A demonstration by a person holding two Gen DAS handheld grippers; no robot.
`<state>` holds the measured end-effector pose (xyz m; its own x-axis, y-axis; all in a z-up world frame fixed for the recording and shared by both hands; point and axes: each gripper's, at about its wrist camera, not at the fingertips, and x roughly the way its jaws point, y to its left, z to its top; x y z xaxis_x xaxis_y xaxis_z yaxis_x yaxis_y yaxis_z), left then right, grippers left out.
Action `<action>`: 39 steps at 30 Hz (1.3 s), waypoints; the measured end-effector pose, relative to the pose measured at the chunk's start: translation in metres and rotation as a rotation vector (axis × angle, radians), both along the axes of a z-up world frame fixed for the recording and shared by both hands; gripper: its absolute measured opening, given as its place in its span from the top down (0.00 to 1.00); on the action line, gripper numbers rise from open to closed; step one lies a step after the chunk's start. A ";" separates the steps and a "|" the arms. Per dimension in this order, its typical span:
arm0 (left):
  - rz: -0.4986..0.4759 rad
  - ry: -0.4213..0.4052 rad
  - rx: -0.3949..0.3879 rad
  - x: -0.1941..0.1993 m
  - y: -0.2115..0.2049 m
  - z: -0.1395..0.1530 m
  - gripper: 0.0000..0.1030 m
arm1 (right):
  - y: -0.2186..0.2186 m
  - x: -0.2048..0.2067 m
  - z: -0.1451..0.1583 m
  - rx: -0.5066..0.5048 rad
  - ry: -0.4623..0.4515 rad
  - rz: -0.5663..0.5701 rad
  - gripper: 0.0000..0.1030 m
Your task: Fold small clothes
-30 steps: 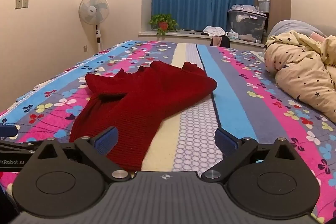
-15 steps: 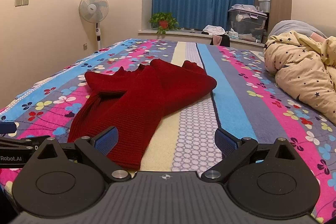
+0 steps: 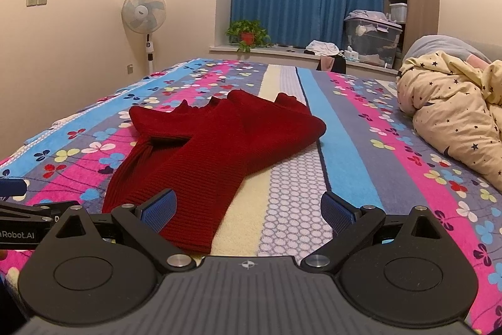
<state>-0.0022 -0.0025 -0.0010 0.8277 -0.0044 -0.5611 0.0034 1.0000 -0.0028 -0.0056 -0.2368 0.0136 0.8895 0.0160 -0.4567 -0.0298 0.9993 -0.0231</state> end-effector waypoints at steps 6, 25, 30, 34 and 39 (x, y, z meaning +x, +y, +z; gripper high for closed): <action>0.000 0.000 0.000 0.000 0.000 0.000 0.06 | 0.001 -0.001 0.000 -0.004 -0.002 0.001 0.05; 0.000 0.000 0.000 0.000 0.000 0.000 0.06 | 0.004 -0.004 0.001 -0.019 -0.009 0.008 0.05; 0.000 0.000 -0.001 0.000 0.000 0.000 0.06 | 0.005 -0.003 0.001 -0.031 -0.007 0.010 0.06; 0.001 0.002 -0.001 0.000 0.000 -0.001 0.06 | 0.007 -0.003 0.001 -0.038 -0.006 0.012 0.07; 0.004 0.005 -0.002 -0.001 -0.001 0.000 0.06 | 0.007 -0.004 0.001 -0.038 -0.008 0.013 0.09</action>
<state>-0.0031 -0.0034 -0.0008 0.8252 -0.0022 -0.5649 -0.0008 1.0000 -0.0050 -0.0093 -0.2299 0.0148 0.8928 0.0102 -0.4504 -0.0423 0.9972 -0.0614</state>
